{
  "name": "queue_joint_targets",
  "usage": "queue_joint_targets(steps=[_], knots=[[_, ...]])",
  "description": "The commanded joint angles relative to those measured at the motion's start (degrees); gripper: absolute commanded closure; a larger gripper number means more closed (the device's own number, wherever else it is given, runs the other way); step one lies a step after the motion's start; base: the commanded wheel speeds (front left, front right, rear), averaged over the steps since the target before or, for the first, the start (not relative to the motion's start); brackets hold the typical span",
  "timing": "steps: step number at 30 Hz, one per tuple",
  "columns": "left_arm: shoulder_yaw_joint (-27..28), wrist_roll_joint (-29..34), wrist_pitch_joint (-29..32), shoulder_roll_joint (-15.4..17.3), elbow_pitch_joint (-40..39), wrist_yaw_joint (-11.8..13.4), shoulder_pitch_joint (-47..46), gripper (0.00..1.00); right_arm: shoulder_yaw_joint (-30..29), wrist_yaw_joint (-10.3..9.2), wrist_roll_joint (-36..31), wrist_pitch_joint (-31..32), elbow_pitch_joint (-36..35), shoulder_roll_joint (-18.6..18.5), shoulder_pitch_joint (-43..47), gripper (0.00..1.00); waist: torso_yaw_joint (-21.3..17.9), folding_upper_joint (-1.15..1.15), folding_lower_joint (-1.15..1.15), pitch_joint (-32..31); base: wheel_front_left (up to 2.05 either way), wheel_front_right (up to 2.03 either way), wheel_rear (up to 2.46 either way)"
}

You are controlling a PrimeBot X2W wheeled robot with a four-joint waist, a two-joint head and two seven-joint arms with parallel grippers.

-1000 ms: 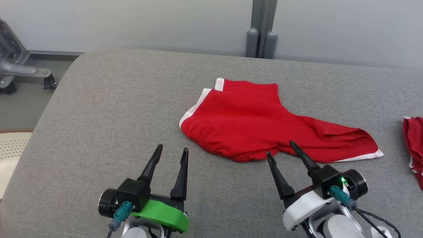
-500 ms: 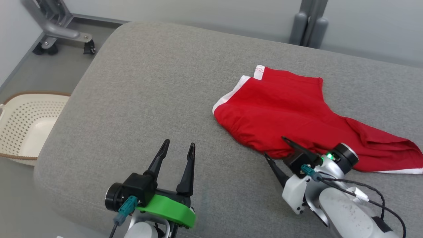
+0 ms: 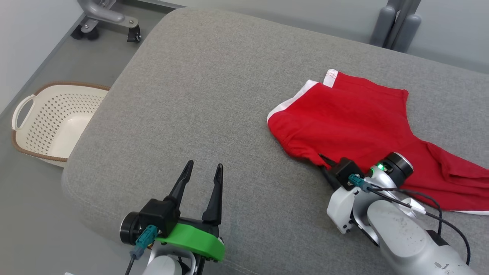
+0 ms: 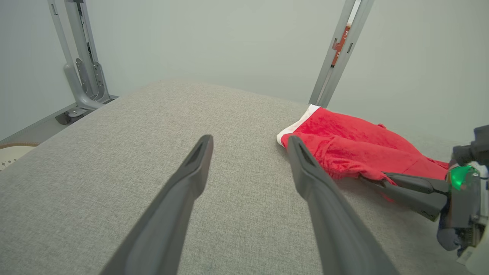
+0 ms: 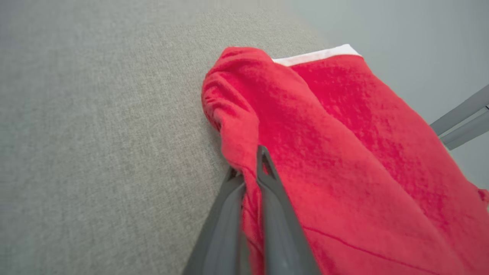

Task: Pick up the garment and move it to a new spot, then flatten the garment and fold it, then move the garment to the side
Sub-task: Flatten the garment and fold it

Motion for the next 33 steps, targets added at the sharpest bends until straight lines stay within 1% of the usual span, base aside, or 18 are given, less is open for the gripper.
queue_joint_targets(steps=[1,5,8,10,13,19,21,23,25,28,33], knots=[[0.45,0.56,-0.17,0.1,0.2,-0.18,0.12,0.0,-0.05,-0.12,0.82,-0.87,-0.87,0.51,0.92,1.0,-1.93,0.0,-0.01,-1.49,0.0,0.0,0.0],[1.19,1.52,-0.17,0.09,0.45,-0.62,0.77,0.0,-0.4,-0.12,2.71,-1.75,-4.34,1.4,2.91,1.0,-4.86,0.0,-0.01,-2.95,0.0,0.0,0.0],[1.41,2.11,-0.17,0.11,0.63,-0.95,1.2,0.0,-0.92,-0.12,4.16,-1.95,-8.82,1.32,5.1,1.0,-7.01,0.0,-0.01,-3.98,0.0,0.0,0.0],[1.58,2.37,-0.17,0.11,0.7,-1.06,1.42,0.0,-1.34,-0.12,5.21,-1.82,-12.63,1.02,6.84,1.0,-8.22,0.0,-0.01,-4.49,0.0,0.0,0.0],[1.97,2.66,-0.17,0.1,0.67,-1.19,1.81,0.0,-0.86,-0.11,6.07,-0.03,-19.46,0.23,9.27,1.0,-10.01,0.0,-0.01,-4.79,0.0,0.0,0.0],[1.98,2.74,-0.17,0.1,0.51,-1.53,1.45,0.0,-1.33,-0.12,8.16,6.23,-32.87,-1.45,12.86,1.0,-10.81,0.0,-0.01,-4.31,0.0,0.0,0.0],[1.57,2.5,-0.17,0.11,0.22,-1.48,0.86,0.0,-1.83,-0.11,9.61,8.36,-35.88,-1.76,12.64,1.0,-10.49,0.0,-0.01,-3.37,0.0,0.0,0.0],[0.92,2.19,-0.17,0.1,0.14,-1.66,0.21,0.0,-1.8,-0.12,9.21,10.28,-37.52,-3.54,10.54,1.0,-9.68,0.0,-0.01,-2.25,0.0,0.0,0.0],[0.59,1.82,-0.17,0.11,0.15,-1.57,-0.31,0.0,-1.66,-0.11,11.36,11.84,-37.47,-3.46,8.56,1.0,-8.75,0.0,-0.01,-1.27,0.0,0.0,0.0],[-0.2,1.24,-0.17,0.11,0.18,-1.37,-1.19,0.0,-0.62,-0.13,13.47,14.1,-34.31,-5.35,4.33,1.0,-7.02,0.0,-0.01,0.1,0.0,0.0,0.0],[-1.83,-0.12,-0.17,0.1,0.11,-0.88,-2.57,0.0,3.09,-0.12,15.68,14.65,-23.79,-7.65,-3.67,1.0,-3.39,0.0,-0.01,1.96,0.0,0.0,0.0]])
